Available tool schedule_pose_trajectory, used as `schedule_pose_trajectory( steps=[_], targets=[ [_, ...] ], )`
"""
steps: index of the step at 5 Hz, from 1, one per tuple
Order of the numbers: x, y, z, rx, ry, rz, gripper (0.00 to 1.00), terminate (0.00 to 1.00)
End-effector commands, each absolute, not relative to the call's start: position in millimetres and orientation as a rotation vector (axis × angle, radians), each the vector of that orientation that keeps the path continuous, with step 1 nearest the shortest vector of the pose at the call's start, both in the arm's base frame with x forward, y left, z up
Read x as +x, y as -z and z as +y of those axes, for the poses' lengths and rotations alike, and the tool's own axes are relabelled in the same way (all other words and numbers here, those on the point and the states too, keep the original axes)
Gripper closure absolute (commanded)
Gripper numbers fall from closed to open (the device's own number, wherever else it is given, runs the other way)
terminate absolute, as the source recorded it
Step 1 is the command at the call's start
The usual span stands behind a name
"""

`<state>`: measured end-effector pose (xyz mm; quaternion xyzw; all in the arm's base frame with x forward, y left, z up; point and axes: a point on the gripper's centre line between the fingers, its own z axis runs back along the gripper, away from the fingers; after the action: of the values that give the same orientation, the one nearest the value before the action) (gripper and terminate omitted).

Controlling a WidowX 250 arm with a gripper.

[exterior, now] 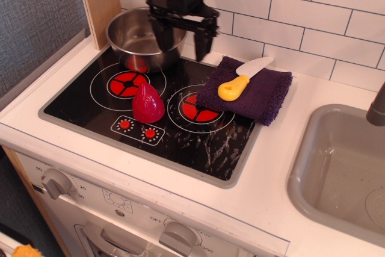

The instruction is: Pick up the knife and put it at the opposite corner of the stove.

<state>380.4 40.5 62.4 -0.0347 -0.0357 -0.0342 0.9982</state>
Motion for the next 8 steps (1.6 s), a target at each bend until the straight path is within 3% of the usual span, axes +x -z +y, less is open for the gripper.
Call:
schedule_pose_trajectory(
  steps=[1,4,5,6,7,8],
  targets=[
    [366.1,-81.8,-6.4,-0.092,0.169,-0.138,0.00,0.00],
    [375.9,-38.9,-31.4,-0.064,0.183,-0.048,0.00,0.00],
    [375.2,-34.2,-34.8,-0.055,0.186,-0.047,1.00,0.00],
    [372.6,-48.8,-38.8,-0.058,0.198,-0.081,1.00,0.00],
    [361.7,-93.7,-38.2,-0.077,0.214,-0.202,1.00,0.00],
    [334.3,-122.9,-8.2,-0.118,0.134,-0.285,1.00,0.00]
  ],
)
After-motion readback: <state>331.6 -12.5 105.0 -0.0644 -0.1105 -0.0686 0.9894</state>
